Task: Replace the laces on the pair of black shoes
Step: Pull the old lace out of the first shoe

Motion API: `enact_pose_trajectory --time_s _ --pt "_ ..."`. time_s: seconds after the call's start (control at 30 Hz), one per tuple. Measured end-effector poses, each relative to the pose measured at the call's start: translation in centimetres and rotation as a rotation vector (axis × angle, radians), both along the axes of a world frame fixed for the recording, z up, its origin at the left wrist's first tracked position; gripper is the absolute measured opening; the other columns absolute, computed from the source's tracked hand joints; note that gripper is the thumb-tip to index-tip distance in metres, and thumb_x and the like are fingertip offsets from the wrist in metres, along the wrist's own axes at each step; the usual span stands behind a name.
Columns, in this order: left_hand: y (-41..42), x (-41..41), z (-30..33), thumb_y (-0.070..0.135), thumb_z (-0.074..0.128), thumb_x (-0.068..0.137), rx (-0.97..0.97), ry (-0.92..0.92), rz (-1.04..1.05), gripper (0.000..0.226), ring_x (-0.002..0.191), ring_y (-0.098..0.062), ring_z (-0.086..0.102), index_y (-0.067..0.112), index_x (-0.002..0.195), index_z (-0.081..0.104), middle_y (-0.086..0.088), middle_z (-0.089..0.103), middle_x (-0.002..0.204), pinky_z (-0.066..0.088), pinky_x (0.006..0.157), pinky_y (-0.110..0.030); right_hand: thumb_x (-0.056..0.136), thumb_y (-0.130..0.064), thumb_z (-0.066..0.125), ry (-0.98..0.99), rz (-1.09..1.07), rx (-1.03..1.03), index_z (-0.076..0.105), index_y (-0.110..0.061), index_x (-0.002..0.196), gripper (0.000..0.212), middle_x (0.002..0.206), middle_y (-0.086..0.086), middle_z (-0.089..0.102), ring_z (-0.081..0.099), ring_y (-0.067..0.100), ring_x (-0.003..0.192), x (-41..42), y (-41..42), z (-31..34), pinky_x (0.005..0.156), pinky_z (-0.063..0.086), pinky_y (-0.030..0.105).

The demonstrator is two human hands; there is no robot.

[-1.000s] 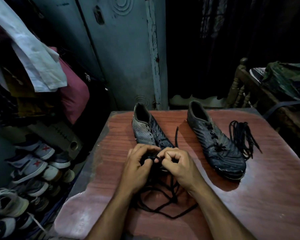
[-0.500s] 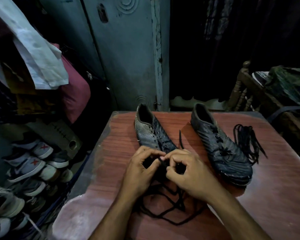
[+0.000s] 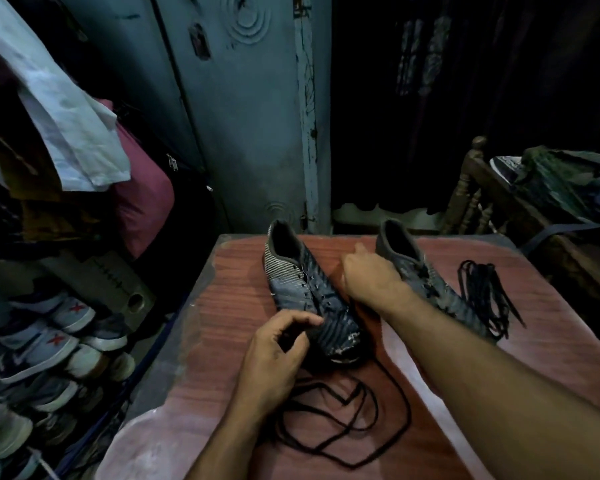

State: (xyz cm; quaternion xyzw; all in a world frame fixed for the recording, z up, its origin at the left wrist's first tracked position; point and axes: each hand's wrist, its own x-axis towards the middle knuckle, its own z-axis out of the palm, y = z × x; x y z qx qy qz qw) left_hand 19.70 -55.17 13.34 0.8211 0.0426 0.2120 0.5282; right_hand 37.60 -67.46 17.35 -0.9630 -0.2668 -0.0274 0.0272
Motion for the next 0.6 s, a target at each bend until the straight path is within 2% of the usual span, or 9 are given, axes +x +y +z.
enact_pose_trajectory --time_s 0.07,0.13,0.23,0.3,0.4,0.5,0.6 --pt "-0.1 0.0 0.4 0.003 0.052 0.078 -0.060 0.009 0.014 0.039 0.087 0.001 0.066 0.025 0.099 0.076 0.012 0.075 0.099 0.049 0.079 -0.017 0.100 -0.014 0.046 -0.030 0.020 0.017 0.064 -0.006 0.120 0.028 0.127 0.017 0.053 0.062 0.040 0.112 0.5 0.3 -0.4 0.089 0.052 0.046" --pt "0.0 0.3 0.4 0.008 0.052 0.078 -0.121 0.010 0.038 0.036 0.081 0.001 0.066 0.024 0.099 0.077 0.011 0.077 0.097 0.047 0.073 -0.016 0.099 -0.008 0.047 -0.070 0.054 0.054 0.063 -0.005 0.112 0.021 0.122 0.017 0.057 0.059 0.037 0.115 0.8 0.1 -1.1 0.093 0.049 0.044" --pt "0.2 0.4 0.1 0.008 0.066 0.093 -0.117 -0.013 0.037 0.020 0.094 -0.006 0.071 0.023 0.100 0.077 0.011 0.077 0.100 0.054 0.082 -0.024 0.093 -0.006 0.051 -0.055 0.064 0.178 0.065 -0.005 0.099 0.015 0.109 0.017 0.063 0.061 0.037 0.108 0.1 -0.5 -1.8 0.088 0.048 0.042" --pt "0.3 0.3 -0.1 0.005 0.068 0.095 -0.098 -0.033 0.048 0.022 0.098 -0.009 0.071 0.024 0.101 0.075 0.010 0.077 0.102 0.056 0.087 -0.030 0.087 -0.008 0.058 0.006 0.009 0.361 0.067 -0.013 0.086 0.011 0.094 0.009 0.069 0.066 0.032 0.095 -1.1 -1.3 -1.6 0.078 0.050 0.037" --pt "0.1 0.0 0.3 -0.003 0.069 0.091 -0.176 -0.074 0.067 0.033 0.098 -0.017 0.072 0.029 0.099 0.066 0.001 0.077 0.101 0.057 0.087 -0.036 0.083 -0.011 0.071 0.098 -0.069 0.751 0.067 -0.026 0.077 0.017 0.073 -0.009 0.068 0.065 0.011 0.071 -3.8 -3.2 0.1 0.062 0.046 0.025" --pt "-0.4 -0.3 1.3 -0.008 0.069 0.090 -0.278 -0.098 0.044 0.036 0.097 -0.019 0.072 0.020 0.105 0.053 -0.004 0.077 0.102 0.055 0.089 -0.036 0.083 -0.010 0.076 0.237 0.081 0.923 0.073 -0.026 0.078 0.017 0.075 -0.007 0.073 0.068 0.011 0.070 -7.9 -5.1 2.8 0.066 0.052 0.023" --pt "-1.9 -0.9 2.8 -0.002 0.072 0.091 -0.219 -0.066 -0.028 0.036 0.100 -0.014 0.073 0.021 0.109 0.051 0.000 0.078 0.102 0.057 0.087 -0.029 0.085 -0.005 0.076 0.397 0.219 0.962 0.076 -0.019 0.082 0.014 0.080 -0.002 0.075 0.071 0.016 0.077 -11.1 -7.0 4.8 0.071 0.056 0.028"
